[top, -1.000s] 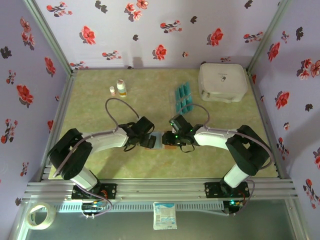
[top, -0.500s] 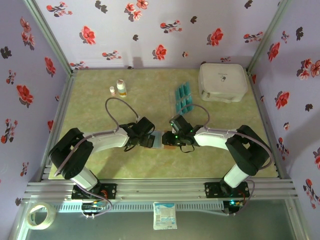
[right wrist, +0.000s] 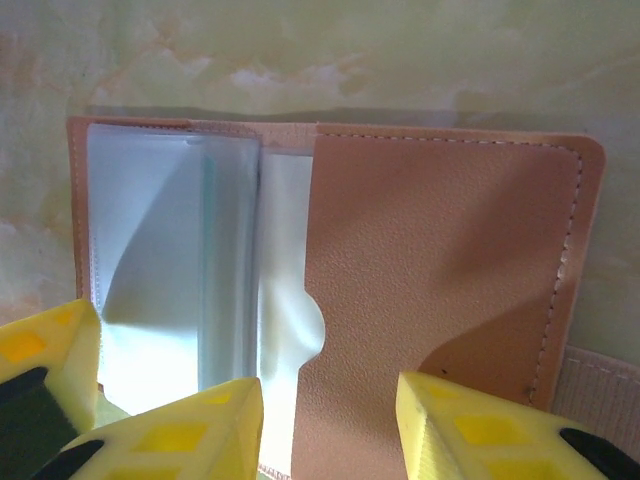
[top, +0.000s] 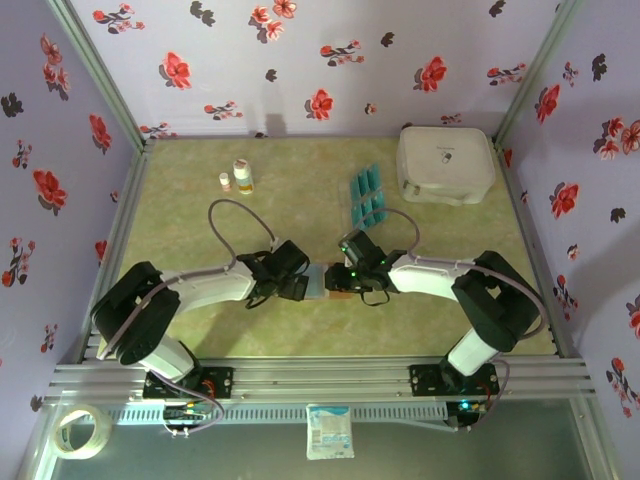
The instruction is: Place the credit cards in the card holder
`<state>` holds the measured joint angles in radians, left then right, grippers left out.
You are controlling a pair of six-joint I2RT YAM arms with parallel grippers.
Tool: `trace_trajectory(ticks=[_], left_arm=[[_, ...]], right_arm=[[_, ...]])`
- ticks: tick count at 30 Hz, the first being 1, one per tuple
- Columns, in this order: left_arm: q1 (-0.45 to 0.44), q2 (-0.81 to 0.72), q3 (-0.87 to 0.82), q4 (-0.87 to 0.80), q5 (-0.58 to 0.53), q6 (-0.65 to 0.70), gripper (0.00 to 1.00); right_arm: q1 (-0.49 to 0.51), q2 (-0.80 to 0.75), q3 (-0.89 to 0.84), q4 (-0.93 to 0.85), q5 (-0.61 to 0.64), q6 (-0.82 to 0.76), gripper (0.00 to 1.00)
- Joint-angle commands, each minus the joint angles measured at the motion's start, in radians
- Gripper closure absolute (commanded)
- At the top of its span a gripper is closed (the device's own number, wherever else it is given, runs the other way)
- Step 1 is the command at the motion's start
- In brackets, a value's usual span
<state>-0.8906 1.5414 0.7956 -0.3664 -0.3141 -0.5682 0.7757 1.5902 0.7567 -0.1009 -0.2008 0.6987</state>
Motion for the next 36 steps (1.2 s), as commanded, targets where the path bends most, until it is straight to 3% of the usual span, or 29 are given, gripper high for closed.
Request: trace_trajectory(ticks=[1, 7, 12, 14, 17, 18, 23, 25, 32, 36], left_arm=[[-0.01, -0.044, -0.004, -0.043, -0.025, -0.023, 0.0], [-0.01, -0.096, 0.03, -0.068, -0.041, -0.007, 0.0], [-0.01, -0.139, 0.06, -0.089, -0.076, 0.01, 0.0], [-0.008, -0.155, 0.07, -0.096, -0.091, 0.019, 0.0], [-0.006, -0.178, 0.083, -0.105, -0.113, 0.032, 0.0], [-0.002, -0.186, 0.085, -0.105, -0.119, 0.036, 0.0], [0.016, -0.217, 0.092, -0.102, -0.153, 0.051, 0.0], [0.025, -0.227, 0.094, -0.101, -0.166, 0.056, 0.0], [0.094, -0.248, 0.094, -0.088, -0.169, 0.075, 0.0], [0.13, -0.243, 0.096, -0.081, -0.164, 0.087, 0.0]], right_arm=[[-0.006, -0.045, 0.031, -0.096, 0.031, -0.035, 0.6], [-0.021, -0.128, 0.149, -0.248, 0.071, -0.103, 0.57], [-0.08, -0.192, 0.28, -0.416, 0.172, -0.181, 0.45], [-0.113, -0.207, 0.335, -0.472, 0.225, -0.211, 0.34], [-0.147, -0.219, 0.423, -0.542, 0.31, -0.265, 0.06], [-0.153, -0.221, 0.446, -0.554, 0.354, -0.283, 0.01], [-0.168, -0.209, 0.535, -0.566, 0.6, -0.269, 0.01], [-0.172, -0.202, 0.546, -0.545, 0.637, -0.294, 0.01], [-0.184, -0.094, 0.634, -0.567, 0.471, -0.391, 0.01], [-0.189, 0.027, 0.718, -0.628, 0.384, -0.404, 0.21]])
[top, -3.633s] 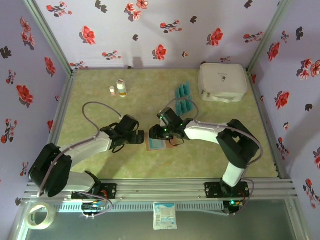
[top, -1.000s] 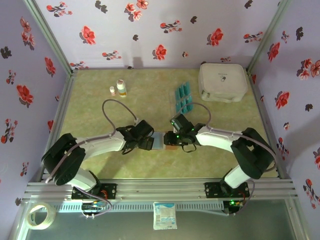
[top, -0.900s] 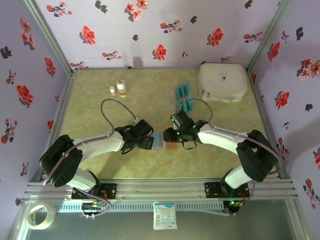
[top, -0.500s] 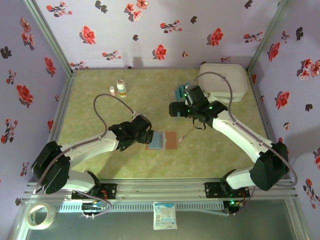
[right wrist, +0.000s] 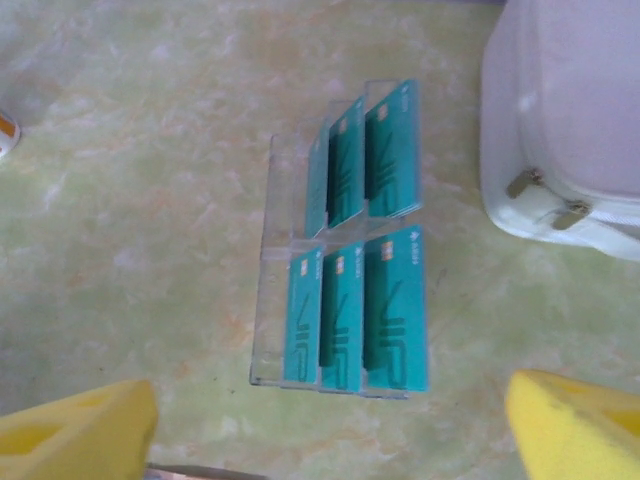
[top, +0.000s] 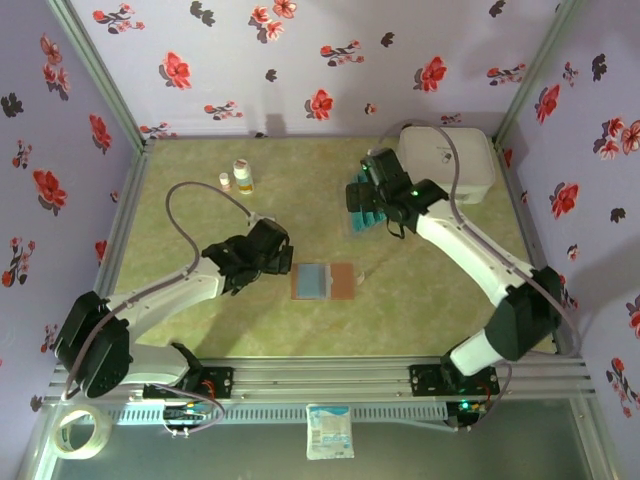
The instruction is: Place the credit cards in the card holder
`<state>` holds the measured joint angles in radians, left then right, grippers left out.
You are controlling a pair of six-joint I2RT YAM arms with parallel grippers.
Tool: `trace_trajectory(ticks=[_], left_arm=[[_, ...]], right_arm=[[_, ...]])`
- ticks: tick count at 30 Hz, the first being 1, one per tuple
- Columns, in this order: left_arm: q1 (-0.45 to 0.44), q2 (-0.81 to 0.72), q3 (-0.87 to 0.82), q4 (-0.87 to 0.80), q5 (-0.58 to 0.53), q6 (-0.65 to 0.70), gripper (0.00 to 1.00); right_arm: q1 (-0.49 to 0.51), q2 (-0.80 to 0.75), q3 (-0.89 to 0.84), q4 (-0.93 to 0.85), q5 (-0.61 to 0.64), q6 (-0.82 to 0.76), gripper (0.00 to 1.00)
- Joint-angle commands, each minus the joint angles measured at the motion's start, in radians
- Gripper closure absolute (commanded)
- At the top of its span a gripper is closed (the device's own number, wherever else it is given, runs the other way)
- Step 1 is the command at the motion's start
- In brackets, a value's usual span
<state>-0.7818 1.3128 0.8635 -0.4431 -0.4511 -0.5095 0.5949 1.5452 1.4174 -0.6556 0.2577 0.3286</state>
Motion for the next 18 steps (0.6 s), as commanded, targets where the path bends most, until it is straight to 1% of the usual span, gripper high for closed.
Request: trace_trajectory(ticks=[1, 6, 7, 9, 10, 12, 18], left_arm=[[0.028, -0.013, 0.031, -0.002, -0.024, 0.029, 0.0], [0.065, -0.004, 0.033, 0.012, 0.003, 0.036, 0.0], [0.068, -0.003, 0.032, 0.017, 0.01, 0.038, 0.0], [0.077, -0.001, 0.03, 0.023, 0.018, 0.041, 0.0], [0.078, -0.001, 0.028, 0.025, 0.021, 0.042, 0.0], [0.084, 0.0, 0.022, 0.032, 0.03, 0.043, 0.0], [0.093, -0.001, 0.0, 0.052, 0.047, 0.046, 0.0]], right_arm=[[-0.01, 0.104, 0.078, -0.09, -0.09, -0.032, 0.27], [-0.024, 0.26, 0.184, -0.16, -0.14, -0.019, 0.57], [-0.024, 0.278, 0.197, -0.167, -0.139, -0.017, 0.59], [-0.026, 0.324, 0.225, -0.184, -0.128, -0.01, 0.64], [-0.027, 0.339, 0.235, -0.188, -0.12, -0.007, 0.64], [-0.031, 0.369, 0.25, -0.199, -0.102, 0.003, 0.68], [-0.048, 0.423, 0.267, -0.208, -0.074, 0.019, 0.72]])
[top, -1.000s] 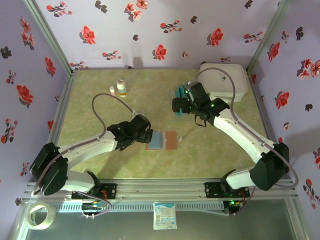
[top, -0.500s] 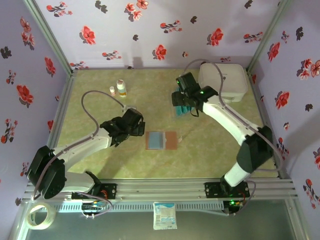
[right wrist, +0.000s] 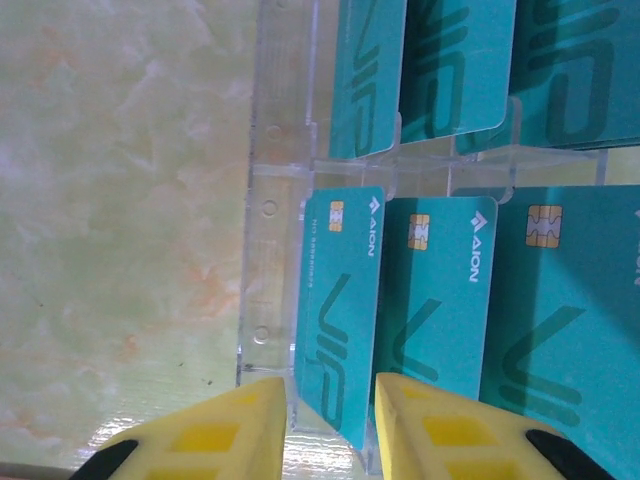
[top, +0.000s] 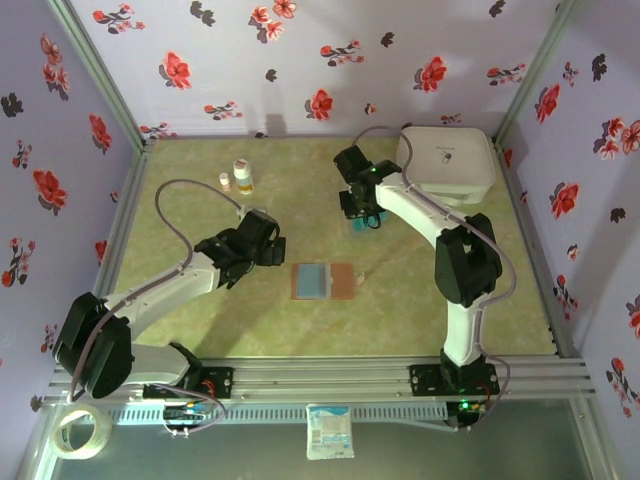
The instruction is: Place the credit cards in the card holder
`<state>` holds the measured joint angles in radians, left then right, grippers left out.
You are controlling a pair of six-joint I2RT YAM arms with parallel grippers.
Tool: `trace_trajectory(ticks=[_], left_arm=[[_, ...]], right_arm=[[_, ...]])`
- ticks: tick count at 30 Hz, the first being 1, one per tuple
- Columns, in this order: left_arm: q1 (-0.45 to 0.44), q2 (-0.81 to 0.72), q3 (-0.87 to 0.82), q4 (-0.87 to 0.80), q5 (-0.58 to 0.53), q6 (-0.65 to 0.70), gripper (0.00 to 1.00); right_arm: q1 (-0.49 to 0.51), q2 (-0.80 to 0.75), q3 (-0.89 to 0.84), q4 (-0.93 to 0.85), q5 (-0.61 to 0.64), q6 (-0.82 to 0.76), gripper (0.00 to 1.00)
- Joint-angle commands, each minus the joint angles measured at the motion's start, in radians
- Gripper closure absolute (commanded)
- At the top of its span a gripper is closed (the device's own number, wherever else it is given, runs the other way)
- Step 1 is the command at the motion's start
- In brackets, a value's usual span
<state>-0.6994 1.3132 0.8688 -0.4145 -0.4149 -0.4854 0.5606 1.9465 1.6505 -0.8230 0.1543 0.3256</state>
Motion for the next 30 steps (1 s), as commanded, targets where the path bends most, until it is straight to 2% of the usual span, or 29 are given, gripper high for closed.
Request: trace_trajectory(ticks=[1, 22, 30], left_arm=[[0.011, -0.001, -0.009, 0.027, 0.014, 0.022, 0.0], [0.037, 0.012, -0.05, 0.07, 0.047, 0.024, 0.0], [0.041, 0.018, -0.048, 0.082, 0.057, 0.024, 0.0]], right_arm=[[-0.016, 0.028, 0.035, -0.04, 0.031, 0.023, 0.72], [-0.025, 0.124, 0.084, -0.064, 0.021, 0.005, 0.73], [-0.023, 0.126, 0.099, -0.089, 0.058, 0.002, 0.74]])
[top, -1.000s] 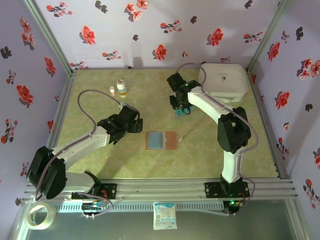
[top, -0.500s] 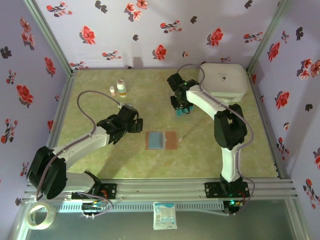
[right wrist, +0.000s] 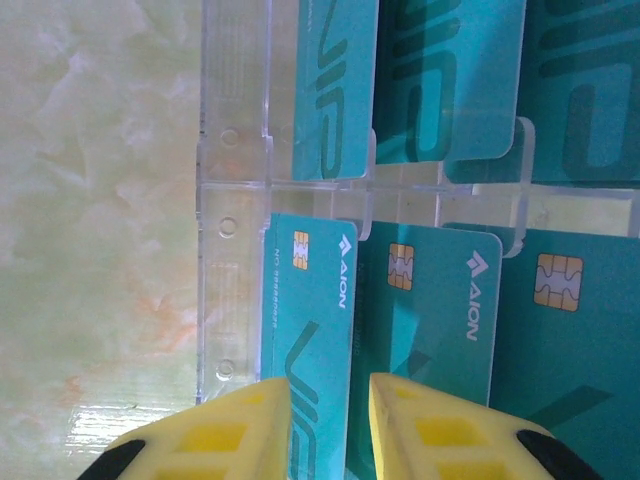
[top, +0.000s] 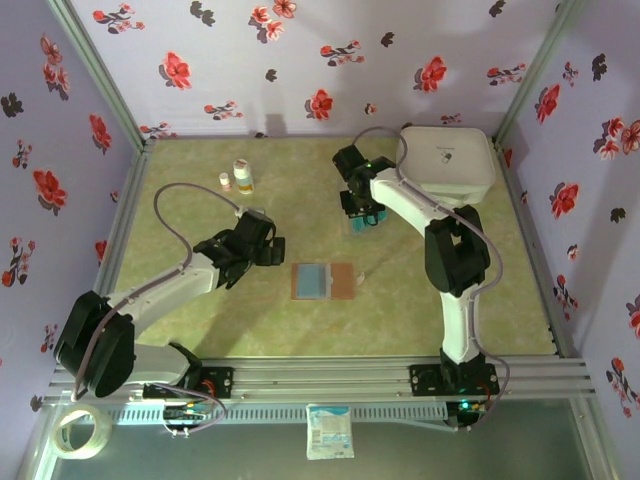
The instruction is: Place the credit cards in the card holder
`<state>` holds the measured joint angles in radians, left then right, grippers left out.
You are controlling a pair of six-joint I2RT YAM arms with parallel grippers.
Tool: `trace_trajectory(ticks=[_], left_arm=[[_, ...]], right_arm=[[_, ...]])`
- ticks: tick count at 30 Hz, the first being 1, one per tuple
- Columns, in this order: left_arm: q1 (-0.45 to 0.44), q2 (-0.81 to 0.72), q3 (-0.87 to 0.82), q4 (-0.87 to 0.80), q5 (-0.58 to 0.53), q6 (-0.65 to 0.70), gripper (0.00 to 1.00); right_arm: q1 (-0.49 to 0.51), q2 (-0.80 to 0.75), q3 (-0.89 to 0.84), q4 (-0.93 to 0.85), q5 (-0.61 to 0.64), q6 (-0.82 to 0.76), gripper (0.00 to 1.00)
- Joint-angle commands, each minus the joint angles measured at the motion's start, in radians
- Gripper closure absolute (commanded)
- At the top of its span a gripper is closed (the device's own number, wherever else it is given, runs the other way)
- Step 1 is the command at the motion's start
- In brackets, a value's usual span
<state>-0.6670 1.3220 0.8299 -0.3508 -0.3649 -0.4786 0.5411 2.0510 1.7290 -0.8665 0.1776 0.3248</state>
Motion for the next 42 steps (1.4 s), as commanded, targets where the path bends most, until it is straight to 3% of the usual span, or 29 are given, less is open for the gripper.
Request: trace_trajectory(ticks=[1, 42], left_arm=[[0.009, 0.011, -0.01, 0.02, 0.007, 0.017, 0.0], [0.038, -0.004, -0.052, 0.049, 0.04, 0.007, 0.0]], right_arm=[[-0.003, 0.022, 0.023, -0.049, 0.036, 0.002, 0.74], [0.06, 0.065, 0.061, -0.106, 0.053, -0.005, 0.76]])
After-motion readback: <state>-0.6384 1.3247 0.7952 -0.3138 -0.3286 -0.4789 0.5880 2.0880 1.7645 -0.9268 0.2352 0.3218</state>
